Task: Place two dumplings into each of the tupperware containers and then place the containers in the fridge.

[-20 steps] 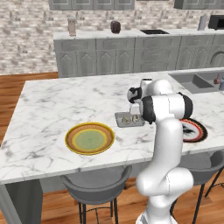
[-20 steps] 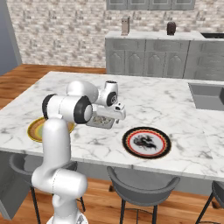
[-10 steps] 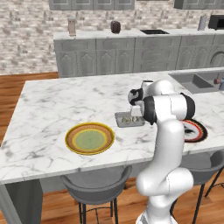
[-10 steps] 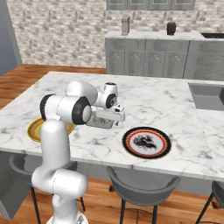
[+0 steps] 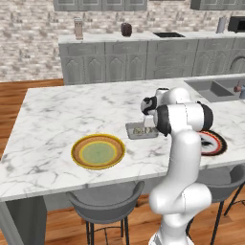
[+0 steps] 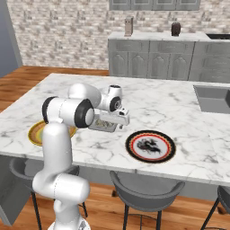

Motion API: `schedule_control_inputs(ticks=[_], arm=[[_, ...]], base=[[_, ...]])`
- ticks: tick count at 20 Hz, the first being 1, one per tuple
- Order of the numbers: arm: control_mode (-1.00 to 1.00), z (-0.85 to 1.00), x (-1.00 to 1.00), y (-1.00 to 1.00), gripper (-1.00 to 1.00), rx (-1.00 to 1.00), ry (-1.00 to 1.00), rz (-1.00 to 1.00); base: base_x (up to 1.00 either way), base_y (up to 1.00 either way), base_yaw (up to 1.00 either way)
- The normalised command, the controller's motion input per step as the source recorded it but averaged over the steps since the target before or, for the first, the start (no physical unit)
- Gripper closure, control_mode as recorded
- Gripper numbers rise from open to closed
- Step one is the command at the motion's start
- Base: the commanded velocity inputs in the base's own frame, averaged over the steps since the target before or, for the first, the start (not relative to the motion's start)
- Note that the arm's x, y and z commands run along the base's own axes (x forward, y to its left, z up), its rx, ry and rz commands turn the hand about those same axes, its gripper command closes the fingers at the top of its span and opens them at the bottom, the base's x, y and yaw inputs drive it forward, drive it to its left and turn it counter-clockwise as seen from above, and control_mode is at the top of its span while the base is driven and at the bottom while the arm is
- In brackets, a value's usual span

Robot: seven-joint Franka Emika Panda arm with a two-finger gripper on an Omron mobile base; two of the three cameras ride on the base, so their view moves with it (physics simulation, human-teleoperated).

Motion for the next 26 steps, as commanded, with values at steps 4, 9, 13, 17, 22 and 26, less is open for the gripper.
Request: schedule_control_inputs(ticks=[4, 9, 13, 17, 22, 26], arm=[[-1.0, -0.03, 0.0, -0.1, -1.0, 0.02, 0.0, 0.0], [-1.0, -0.07, 0.0, 0.0, -1.0, 0.0, 0.0, 0.0], [-1.0, -0.13, 0.0, 0.0, -1.0, 0.0, 0.0, 0.0], [-1.0, -0.23, 0.0, 0.0, -1.0, 0.0, 0.0, 0.0], [-1.0, -0.19, 0.0, 0.0, -1.0, 0.0, 0.0, 0.0], [-1.0, -0.13, 0.0, 0.0, -1.0, 0.0, 0.0, 0.0]], base=[[0.0, 0.0, 0.0], [0.0, 0.0, 0.0], [0.0, 0.0, 0.0], [0.0, 0.0, 0.0], [0.0, 0.0, 0.0], [0.0, 0.0, 0.0]])
